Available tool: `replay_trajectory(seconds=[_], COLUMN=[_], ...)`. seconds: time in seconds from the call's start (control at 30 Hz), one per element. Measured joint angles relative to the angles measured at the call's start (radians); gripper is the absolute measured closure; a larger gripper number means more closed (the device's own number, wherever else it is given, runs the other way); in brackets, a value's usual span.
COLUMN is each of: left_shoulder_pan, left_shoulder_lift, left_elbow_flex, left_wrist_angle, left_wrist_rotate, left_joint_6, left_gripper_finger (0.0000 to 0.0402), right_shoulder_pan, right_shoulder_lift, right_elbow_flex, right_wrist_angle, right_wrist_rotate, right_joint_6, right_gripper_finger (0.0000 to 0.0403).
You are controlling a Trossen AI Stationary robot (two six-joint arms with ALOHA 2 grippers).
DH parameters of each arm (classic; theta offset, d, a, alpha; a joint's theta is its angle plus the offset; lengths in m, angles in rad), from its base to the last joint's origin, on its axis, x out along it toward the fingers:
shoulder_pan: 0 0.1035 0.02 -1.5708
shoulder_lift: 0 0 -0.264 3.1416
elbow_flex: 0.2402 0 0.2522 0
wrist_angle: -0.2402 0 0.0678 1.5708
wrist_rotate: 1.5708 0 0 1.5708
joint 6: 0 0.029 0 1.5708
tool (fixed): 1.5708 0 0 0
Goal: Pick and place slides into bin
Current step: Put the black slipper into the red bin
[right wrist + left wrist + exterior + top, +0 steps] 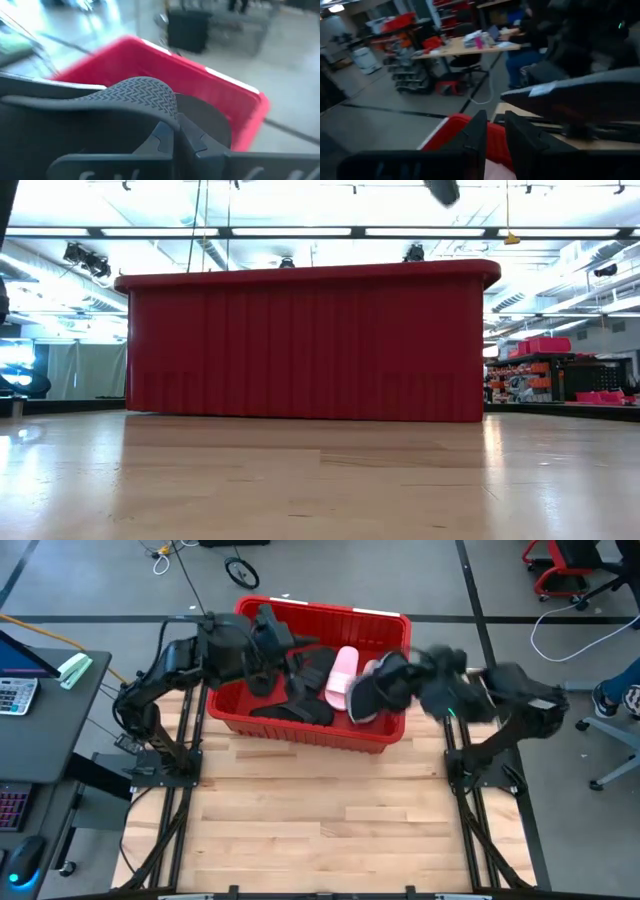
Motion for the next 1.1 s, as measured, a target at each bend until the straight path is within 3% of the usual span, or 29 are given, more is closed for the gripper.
replay_trajectory(seconds=[0.2, 0.33, 0.47, 0.6, 1.0, 1.1], left_shoulder_pan=[0.13, 0.229, 0.322, 0.394, 0.511, 0.52], left_shoulder_lift=[-0.002, -0.002, -0.002, -0.002, -0.002, -0.002], left_elbow_flex=[0.0, 0.0, 0.0, 0.0, 0.0, 0.0], left_wrist_angle=[-0.012, -0.013, -0.015, -0.058, -0.147, -0.148], left_wrist_rotate=[0.0, -0.001, -0.001, 0.0, 0.002, 0.002], left_joint_6=[-0.03, -0.031, -0.031, -0.03, -0.032, -0.032], left_gripper_finger=[0.0328, 0.0327, 0.0333, 0.0335, 0.0334, 0.034], right_shoulder_pan=[-0.339, -0.464, -0.506, -0.534, -0.546, -0.567], right_shoulder_lift=[0.101, 0.228, 0.368, 0.471, 0.634, 0.657], right_elbow_flex=[-0.001, -0.001, -0.002, -0.002, -0.001, -0.001], right_wrist_angle=[0.008, 0.032, 0.053, 0.027, -0.05, -0.05], right_wrist_rotate=[-0.259, -0.434, -0.494, -0.627, -0.638, -0.719], right_joint_6=[-0.062, -0.1, -0.215, -0.181, -0.223, -0.224], right_gripper_finger=[0.0401, 0.0401, 0.0401, 0.0401, 0.0394, 0.0394])
